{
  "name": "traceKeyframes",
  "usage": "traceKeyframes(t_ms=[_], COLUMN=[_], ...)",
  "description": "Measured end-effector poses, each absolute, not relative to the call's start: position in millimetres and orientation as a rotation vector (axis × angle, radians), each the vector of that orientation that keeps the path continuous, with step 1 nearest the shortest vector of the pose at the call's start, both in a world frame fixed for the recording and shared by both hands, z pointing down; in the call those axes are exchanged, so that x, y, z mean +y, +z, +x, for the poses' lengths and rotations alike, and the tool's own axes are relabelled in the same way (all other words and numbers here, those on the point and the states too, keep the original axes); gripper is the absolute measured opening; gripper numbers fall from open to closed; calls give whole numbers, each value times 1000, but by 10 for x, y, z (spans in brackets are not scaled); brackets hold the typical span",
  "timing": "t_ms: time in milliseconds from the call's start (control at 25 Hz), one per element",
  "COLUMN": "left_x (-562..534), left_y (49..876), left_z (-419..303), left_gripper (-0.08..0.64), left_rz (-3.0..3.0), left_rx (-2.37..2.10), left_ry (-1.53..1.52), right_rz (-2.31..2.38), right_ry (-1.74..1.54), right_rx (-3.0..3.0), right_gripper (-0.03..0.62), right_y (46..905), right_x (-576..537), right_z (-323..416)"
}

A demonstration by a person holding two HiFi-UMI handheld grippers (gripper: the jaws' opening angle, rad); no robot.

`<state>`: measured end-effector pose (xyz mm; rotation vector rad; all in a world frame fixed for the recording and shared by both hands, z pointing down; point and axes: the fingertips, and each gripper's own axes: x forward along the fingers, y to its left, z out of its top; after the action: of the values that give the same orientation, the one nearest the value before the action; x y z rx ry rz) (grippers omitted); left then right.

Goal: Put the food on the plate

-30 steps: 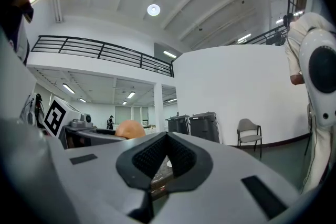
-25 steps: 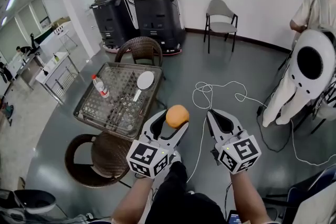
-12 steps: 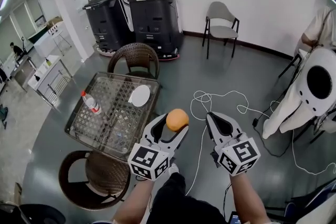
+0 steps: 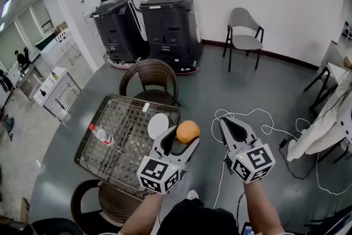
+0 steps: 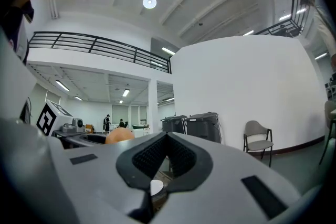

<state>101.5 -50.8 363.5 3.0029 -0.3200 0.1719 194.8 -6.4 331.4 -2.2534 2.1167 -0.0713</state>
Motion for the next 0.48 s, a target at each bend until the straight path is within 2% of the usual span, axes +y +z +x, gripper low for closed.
traceKeyframes(t_ms=[480], left_x=[-1550], left_y=[3689], left_z=[1120], left_gripper=[295], left_rz=[2951], left_rx=[-558], left_ry=[177], right_rz=[-2076], right_ry=[-84], right_rx=[2281], right_gripper=[3], right_y=[3337], right_x=[-1341], right_z=[2154])
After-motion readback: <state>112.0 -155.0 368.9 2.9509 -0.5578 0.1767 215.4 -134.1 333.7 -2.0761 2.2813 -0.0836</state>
